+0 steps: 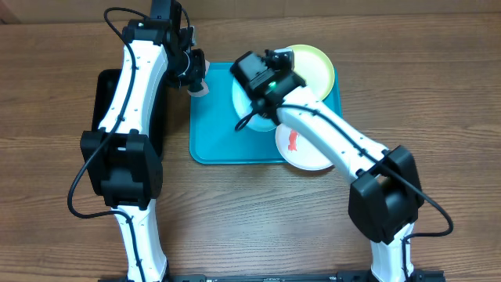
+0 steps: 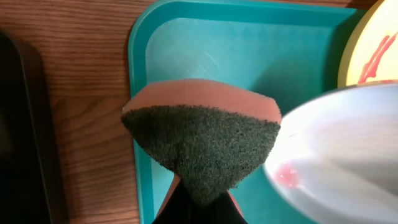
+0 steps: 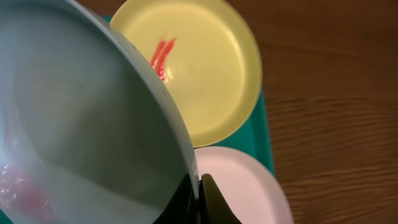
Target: Clean dirty plates on tray and stack at the side
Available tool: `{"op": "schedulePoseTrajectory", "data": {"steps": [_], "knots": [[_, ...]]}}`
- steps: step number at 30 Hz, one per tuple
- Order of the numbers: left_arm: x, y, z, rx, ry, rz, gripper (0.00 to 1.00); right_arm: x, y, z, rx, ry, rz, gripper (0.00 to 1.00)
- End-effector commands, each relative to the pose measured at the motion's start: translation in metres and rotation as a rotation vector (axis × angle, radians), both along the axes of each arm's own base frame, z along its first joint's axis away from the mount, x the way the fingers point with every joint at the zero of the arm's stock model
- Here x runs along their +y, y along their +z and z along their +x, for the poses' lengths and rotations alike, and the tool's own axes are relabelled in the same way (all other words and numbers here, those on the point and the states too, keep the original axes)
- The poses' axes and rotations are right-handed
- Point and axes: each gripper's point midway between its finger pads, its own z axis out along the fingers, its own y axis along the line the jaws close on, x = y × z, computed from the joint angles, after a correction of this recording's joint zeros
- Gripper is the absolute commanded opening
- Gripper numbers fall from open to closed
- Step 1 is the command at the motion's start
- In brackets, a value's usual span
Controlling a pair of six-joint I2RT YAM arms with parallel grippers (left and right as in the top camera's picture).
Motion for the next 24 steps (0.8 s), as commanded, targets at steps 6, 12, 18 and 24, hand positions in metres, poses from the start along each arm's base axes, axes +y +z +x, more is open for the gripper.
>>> {"op": "schedulePoseTrajectory", "data": {"steps": [6, 12, 18, 24], "knots": [[-0.003, 0.006, 0.001, -0.012, 0.008, 0.0, 0.04, 0.0, 0.086, -0.01, -0.367, -0.045, -0.341, 0.04], [-0.002, 0.006, 0.001, -0.013, 0.008, 0.003, 0.04, 0.02, 0.113, -0.025, -0.493, -0.019, -0.443, 0.04], [0.003, 0.005, 0.001, -0.011, 0.017, 0.033, 0.04, 0.025, 0.116, -0.029, -0.515, -0.013, -0.45, 0.04], [0.003, 0.004, 0.001, -0.01, 0.017, 0.034, 0.04, 0.011, 0.1, -0.033, -0.48, -0.075, -0.35, 0.04]]}}
